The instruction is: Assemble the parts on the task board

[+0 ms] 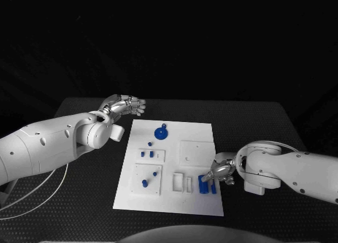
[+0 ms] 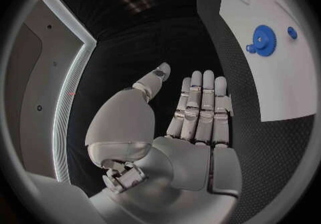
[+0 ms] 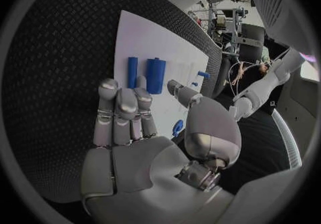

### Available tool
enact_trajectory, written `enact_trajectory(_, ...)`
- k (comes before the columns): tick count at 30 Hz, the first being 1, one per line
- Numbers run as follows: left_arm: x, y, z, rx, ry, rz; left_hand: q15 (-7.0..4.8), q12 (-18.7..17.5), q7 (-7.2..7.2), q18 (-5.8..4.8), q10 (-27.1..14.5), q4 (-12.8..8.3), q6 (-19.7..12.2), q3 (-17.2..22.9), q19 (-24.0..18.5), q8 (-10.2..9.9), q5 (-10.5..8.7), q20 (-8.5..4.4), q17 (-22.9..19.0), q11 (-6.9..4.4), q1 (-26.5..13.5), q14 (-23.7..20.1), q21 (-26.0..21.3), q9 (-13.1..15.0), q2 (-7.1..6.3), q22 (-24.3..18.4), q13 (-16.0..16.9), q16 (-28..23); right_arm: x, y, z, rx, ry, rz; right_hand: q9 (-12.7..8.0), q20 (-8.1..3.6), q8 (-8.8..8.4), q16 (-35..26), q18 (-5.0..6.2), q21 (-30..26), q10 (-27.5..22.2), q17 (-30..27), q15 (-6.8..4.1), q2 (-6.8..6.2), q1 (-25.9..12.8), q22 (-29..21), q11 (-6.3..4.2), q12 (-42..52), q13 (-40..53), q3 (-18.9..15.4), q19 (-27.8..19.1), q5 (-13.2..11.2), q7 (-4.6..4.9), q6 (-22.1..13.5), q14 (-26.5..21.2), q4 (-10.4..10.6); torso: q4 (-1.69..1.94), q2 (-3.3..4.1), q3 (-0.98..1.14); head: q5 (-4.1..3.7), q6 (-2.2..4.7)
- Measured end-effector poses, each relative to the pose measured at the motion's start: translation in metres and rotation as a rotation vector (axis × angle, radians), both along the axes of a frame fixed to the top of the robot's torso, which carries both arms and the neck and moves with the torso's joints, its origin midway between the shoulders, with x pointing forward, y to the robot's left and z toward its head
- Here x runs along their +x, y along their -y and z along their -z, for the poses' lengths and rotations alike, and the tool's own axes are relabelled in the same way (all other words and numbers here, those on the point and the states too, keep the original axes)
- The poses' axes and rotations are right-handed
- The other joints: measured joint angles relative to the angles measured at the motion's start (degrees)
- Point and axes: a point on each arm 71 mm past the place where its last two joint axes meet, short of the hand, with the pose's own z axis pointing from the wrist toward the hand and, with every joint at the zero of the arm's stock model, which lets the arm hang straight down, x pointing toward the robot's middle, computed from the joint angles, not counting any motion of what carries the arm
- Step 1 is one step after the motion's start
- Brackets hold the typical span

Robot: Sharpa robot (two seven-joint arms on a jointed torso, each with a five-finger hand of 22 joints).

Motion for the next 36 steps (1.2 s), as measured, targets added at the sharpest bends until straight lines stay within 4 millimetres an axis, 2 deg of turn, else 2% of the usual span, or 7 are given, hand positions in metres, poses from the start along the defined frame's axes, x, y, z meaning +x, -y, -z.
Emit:
enact_trajectory(7, -0.001, 0.000, 0.000, -0.001, -0.003, 0.003, 0.00, 0.0, 0.00, -0.22, 0.0, 0.0, 0.0, 0.0, 0.0, 0.0, 0.00, 0.00, 0.0, 0.00, 0.0, 0.0, 0.0, -0.1, 0.00, 0.0, 0.0, 0.0, 0.000, -0.013, 0.005, -0.007, 0.014, -0.026, 0.1, 0.01, 0.00, 0.0, 0.00, 0.0, 0.0, -0.1, 0.16, -0.06, -0.1, 0.0, 0.03, 0.0, -0.1, -0.2, 0.0, 0.0, 0.06, -0.1, -0.2, 0.2, -0.06, -0.03, -0.05, 0.06, -0.09)
enact_trajectory(11, -0.001, -0.002, 0.000, -0.001, -0.004, 0.002, 0.00, 0.0, 0.00, 0.21, 0.0, 0.1, 0.0, -0.1, 0.0, 0.0, 0.00, 0.00, 0.1, 0.00, 0.0, 0.0, 0.0, -0.1, 0.00, 0.0, 0.0, 0.0, -0.002, -0.025, 0.010, -0.005, 0.017, -0.049, 0.2, 0.01, 0.01, 0.0, 0.00, 0.0, -0.1, -0.1, 0.16, -1.41, -1.4, 0.0, 0.10, 0.0, 0.2, -1.5, 0.0, 0.0, 0.01, -0.2, -0.2, 1.3, -0.17, -0.03, -0.07, 0.18, 0.10)
enact_trajectory(18, -0.001, 0.000, 0.000, -0.002, -0.007, 0.006, 0.00, 0.0, 0.00, 0.51, 0.0, 0.1, 0.0, -0.1, 0.0, 0.0, 0.00, 0.00, 0.1, 0.00, -0.2, 0.0, 0.0, -0.1, 0.20, 0.1, 0.0, 0.0, -0.003, -0.031, 0.016, -0.016, 0.021, -0.068, 1.2, 0.01, 0.29, 0.0, -0.02, 0.0, -0.1, -0.1, 0.18, -1.41, -1.4, 0.0, 0.10, 0.0, 0.7, -2.6, 0.0, 0.0, 0.01, -0.2, -0.1, 0.7, -0.16, -0.06, -0.11, 0.29, 0.19)
enact_trajectory(19, -0.001, -0.001, 0.000, -0.002, -0.007, 0.006, 0.00, 0.0, 0.00, 0.52, 0.0, 0.1, 0.0, -0.1, 0.0, 0.0, 0.00, 0.00, 0.1, 0.00, -0.2, 0.0, 0.0, -0.1, 0.20, 0.1, 0.0, 0.0, -0.003, -0.032, 0.017, -0.019, 0.023, -0.072, 1.3, -0.01, 0.30, 0.0, -0.03, 0.0, -0.1, -0.1, 0.26, -1.40, -1.4, 0.0, 0.10, 0.0, 0.7, -2.7, 0.0, 0.0, 0.02, -0.2, 0.0, 0.6, -0.12, -0.06, -0.14, 0.26, 0.19)
enact_trajectory(20, -0.001, -0.001, 0.000, -0.002, -0.007, 0.006, 0.00, 0.0, 0.01, 0.51, 0.0, 0.1, 0.0, -0.1, 0.0, 0.0, 0.00, 0.00, 0.1, 0.00, -0.2, 0.0, 0.0, -0.1, 0.20, 0.1, 0.0, 0.0, -0.004, -0.033, 0.017, -0.020, 0.025, -0.076, 3.6, -0.09, 0.30, 0.0, -0.02, 0.0, -0.1, -0.1, 0.26, -1.34, -1.3, 0.0, 0.10, 0.0, 0.7, -2.9, -0.1, 0.0, 0.02, -0.2, 0.0, 0.4, -0.10, -0.07, -0.14, 0.23, 0.18)
enact_trajectory(22, -0.001, -0.002, 0.000, -0.002, -0.008, 0.005, 0.00, 0.0, 0.01, 0.51, 0.0, 0.1, 0.0, -0.1, 0.0, 0.0, 0.00, 0.00, 0.1, 0.00, -0.2, 0.0, 0.0, -0.1, 0.20, 0.0, 0.0, 0.0, -0.005, -0.035, 0.019, -0.024, 0.028, -0.088, 5.9, -0.22, 0.29, 0.0, -0.03, 0.0, -0.1, -0.1, 0.29, -0.96, -1.0, 0.0, 0.10, 0.0, 0.8, -3.1, -0.2, 0.0, 0.02, -0.2, 0.0, 0.3, -0.07, -0.09, -0.16, 0.19, 0.13)
enact_trajectory(36, -0.002, -0.001, 0.001, -0.003, -0.014, 0.010, 0.00, 0.0, 0.01, 0.44, 0.0, 0.1, 0.0, -0.1, 0.0, 0.0, 0.00, 0.00, 0.2, 0.00, -0.2, 0.0, -0.2, -0.1, 0.20, 0.1, 0.0, -0.2, -0.006, -0.045, 0.020, -0.019, 0.051, -0.099, 6.6, -0.27, 0.42, 0.0, -0.52, 0.3, 0.3, 0.0, 0.57, 0.04, 1.1, 0.0, -0.31, 0.7, 1.6, -3.5, -0.3, 0.0, 0.07, 0.0, 0.3, -0.7, -0.25, -0.11, -0.14, 0.34, 0.18)
